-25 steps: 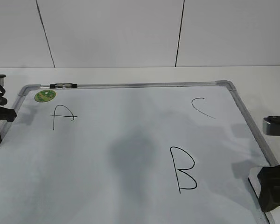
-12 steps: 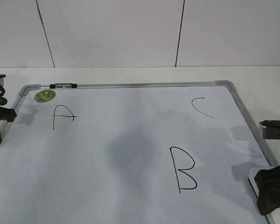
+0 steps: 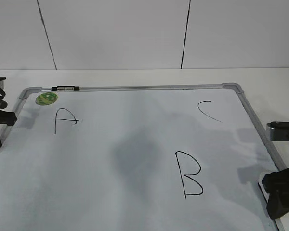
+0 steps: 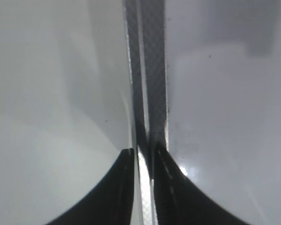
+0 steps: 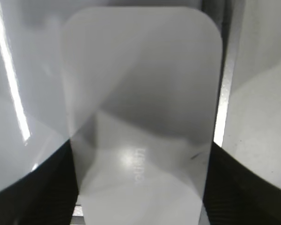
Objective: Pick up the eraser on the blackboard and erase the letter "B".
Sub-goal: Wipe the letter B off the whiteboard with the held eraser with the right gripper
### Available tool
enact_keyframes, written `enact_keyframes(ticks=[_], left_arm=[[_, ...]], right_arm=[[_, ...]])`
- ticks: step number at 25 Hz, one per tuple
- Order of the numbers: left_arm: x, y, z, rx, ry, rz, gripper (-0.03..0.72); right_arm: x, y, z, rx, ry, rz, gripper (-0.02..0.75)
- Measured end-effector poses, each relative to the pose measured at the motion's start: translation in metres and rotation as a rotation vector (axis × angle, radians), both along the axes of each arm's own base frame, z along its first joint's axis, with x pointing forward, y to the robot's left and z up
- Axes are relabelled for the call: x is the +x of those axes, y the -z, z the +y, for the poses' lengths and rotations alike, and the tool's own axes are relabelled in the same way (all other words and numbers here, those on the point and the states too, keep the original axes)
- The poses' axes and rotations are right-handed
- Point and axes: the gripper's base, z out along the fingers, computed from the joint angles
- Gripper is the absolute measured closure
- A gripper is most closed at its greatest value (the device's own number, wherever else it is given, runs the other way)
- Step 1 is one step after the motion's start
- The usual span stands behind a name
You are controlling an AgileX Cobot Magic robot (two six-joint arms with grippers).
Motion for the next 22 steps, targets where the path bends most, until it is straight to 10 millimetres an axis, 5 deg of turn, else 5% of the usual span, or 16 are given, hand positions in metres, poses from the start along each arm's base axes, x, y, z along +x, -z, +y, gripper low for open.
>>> enact_keyframes(ticks=[8, 22], left_arm=[[0.000, 0.000, 0.000, 0.000, 0.000, 0.000, 0.568], [0.000, 0.000, -0.001, -0.007, -0.005, 0.000, 0.568]], right_arm=[[0.002, -0.002, 0.000, -0.003, -0.005, 0.005, 0.197], [0.046, -0.052, 0.010, 0.015, -0.019, -0.058, 0.198]])
